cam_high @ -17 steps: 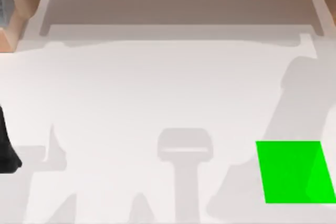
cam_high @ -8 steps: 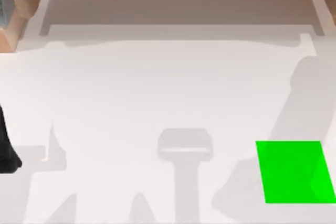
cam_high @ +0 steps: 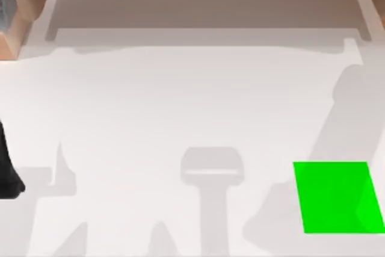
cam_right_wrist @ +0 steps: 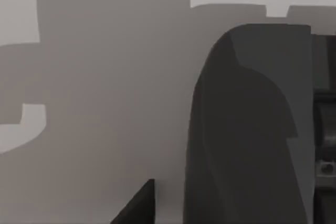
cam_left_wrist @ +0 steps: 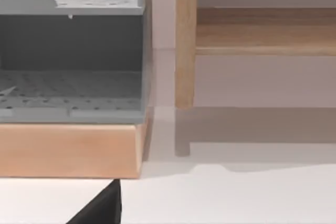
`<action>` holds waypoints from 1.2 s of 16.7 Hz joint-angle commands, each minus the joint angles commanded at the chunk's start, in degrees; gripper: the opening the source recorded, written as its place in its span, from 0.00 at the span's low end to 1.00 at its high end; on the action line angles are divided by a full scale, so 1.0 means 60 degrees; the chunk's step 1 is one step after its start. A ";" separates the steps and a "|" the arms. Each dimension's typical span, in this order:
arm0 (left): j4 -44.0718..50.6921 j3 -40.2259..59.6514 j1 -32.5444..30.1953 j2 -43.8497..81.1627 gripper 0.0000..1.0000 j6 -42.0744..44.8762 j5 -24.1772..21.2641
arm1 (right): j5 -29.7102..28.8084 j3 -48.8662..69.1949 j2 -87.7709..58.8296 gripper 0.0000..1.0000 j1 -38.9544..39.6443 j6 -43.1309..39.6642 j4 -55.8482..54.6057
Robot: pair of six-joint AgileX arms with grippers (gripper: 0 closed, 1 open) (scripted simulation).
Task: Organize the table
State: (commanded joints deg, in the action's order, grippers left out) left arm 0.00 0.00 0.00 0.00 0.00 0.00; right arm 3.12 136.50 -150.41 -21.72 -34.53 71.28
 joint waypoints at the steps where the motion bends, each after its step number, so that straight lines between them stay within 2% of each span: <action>1: 0.0000 0.0000 0.0000 0.0000 1.00 0.0000 0.0000 | 0.0000 0.0000 0.0000 0.55 0.0000 0.0000 0.0000; 8: 0.0000 0.0000 0.0000 0.0000 1.00 0.0000 0.0000 | 0.0000 0.0000 0.0000 0.02 0.0000 0.0000 0.0000; 20: 0.0000 0.0000 0.0000 0.0000 1.00 0.0000 0.0000 | -0.0003 -0.0012 0.0273 0.00 -0.0012 0.0146 0.0031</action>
State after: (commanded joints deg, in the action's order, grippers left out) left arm 0.00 0.00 0.00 0.00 0.00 0.00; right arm 3.10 136.43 -148.77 -21.79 -33.65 71.47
